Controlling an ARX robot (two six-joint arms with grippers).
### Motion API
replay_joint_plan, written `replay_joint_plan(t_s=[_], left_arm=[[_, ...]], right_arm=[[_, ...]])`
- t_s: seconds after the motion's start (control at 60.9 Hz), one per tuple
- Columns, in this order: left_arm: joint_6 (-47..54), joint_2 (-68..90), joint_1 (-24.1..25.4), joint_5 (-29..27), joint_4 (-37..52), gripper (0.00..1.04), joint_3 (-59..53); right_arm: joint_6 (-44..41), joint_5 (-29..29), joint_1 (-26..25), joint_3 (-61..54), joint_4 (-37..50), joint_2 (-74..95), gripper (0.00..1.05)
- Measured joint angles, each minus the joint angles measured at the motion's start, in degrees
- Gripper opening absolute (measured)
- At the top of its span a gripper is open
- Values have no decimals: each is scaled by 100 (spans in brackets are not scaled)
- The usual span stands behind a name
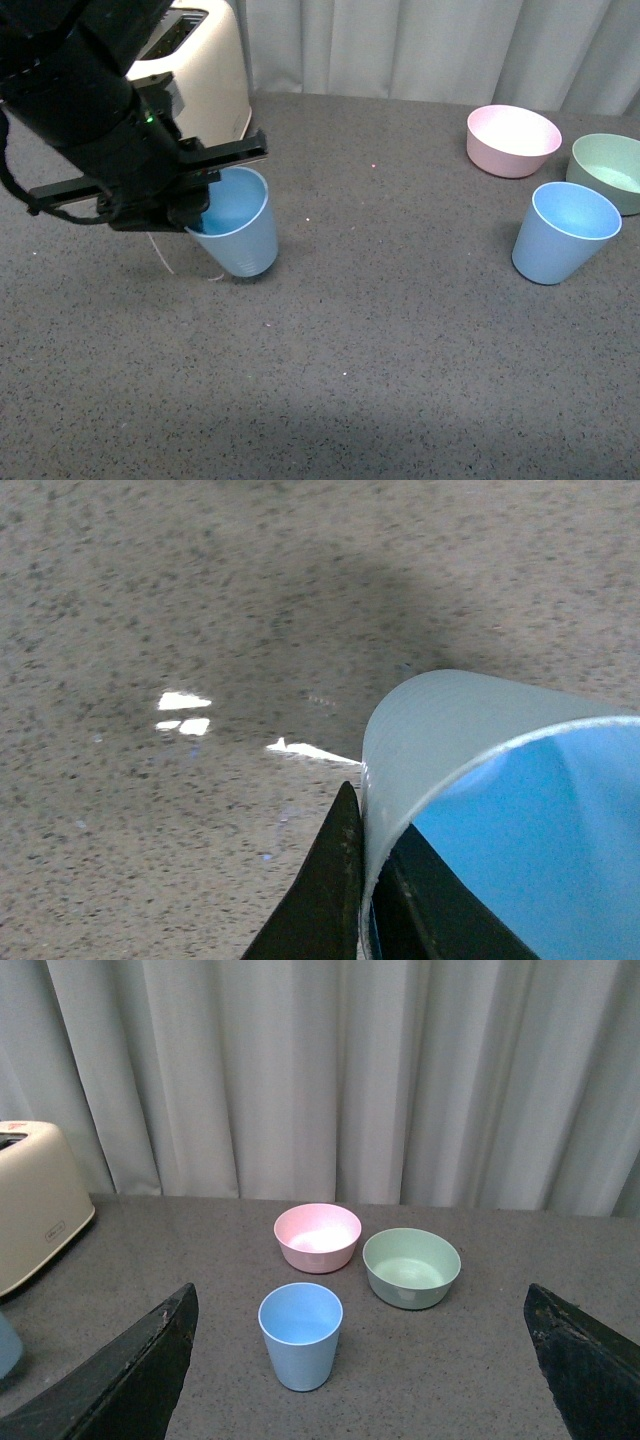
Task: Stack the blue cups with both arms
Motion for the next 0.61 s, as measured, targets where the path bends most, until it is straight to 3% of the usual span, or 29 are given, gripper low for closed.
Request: replay_joint_plan(t_s=[0.329,0.608], left_arm=[[-186,876,-984,-190,-610,4,1314],[-286,1287,-1233,-341,-914,4,1941]], right_arm=[[0,0,0,0,0,0,95],[0,0,0,0,0,0,95]])
